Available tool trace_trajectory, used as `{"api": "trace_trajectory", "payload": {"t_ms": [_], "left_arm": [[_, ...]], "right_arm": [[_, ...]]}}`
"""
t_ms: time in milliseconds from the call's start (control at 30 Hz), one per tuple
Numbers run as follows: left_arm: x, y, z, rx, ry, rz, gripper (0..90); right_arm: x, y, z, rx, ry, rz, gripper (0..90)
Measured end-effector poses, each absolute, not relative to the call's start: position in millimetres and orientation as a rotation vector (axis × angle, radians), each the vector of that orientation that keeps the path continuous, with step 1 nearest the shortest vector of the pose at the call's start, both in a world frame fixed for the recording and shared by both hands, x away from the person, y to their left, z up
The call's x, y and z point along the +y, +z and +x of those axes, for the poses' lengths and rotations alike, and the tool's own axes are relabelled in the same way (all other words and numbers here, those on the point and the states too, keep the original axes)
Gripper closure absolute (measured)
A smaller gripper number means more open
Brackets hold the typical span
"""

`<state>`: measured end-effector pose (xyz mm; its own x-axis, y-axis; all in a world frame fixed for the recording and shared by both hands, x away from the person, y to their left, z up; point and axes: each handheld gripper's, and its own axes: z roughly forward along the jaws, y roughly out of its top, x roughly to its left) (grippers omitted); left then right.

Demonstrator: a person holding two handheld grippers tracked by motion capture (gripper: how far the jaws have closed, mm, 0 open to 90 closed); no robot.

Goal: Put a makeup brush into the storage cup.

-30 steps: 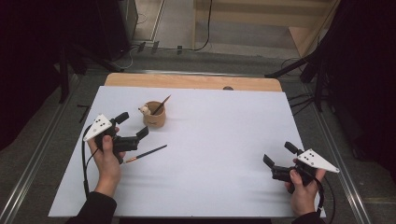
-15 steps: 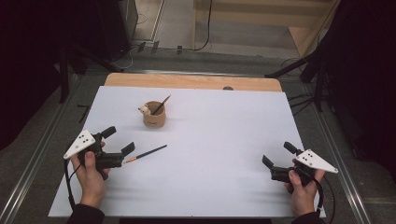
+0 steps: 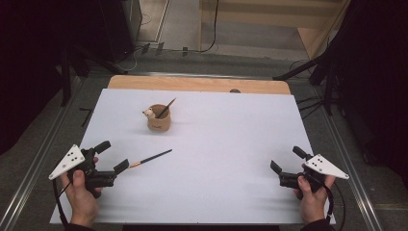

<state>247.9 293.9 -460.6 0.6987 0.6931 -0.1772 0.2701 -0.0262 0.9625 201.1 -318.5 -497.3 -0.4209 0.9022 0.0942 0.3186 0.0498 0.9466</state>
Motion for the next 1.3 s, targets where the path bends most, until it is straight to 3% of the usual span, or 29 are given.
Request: {"api": "trace_trajectory", "payload": {"t_ms": [467, 1300], "left_arm": [[314.4, -461.1, 236.9, 0.806, 0.394, 1.604, 0.0], [290.3, -460.5, 258.4, 0.786, 0.346, 1.615, 0.0]], "right_arm": [[-321.1, -495.7, 199.2, 1.775, 1.378, 1.227, 0.0], [-319.0, -498.9, 201.6, 1.801, 1.383, 1.211, 0.0]]}}
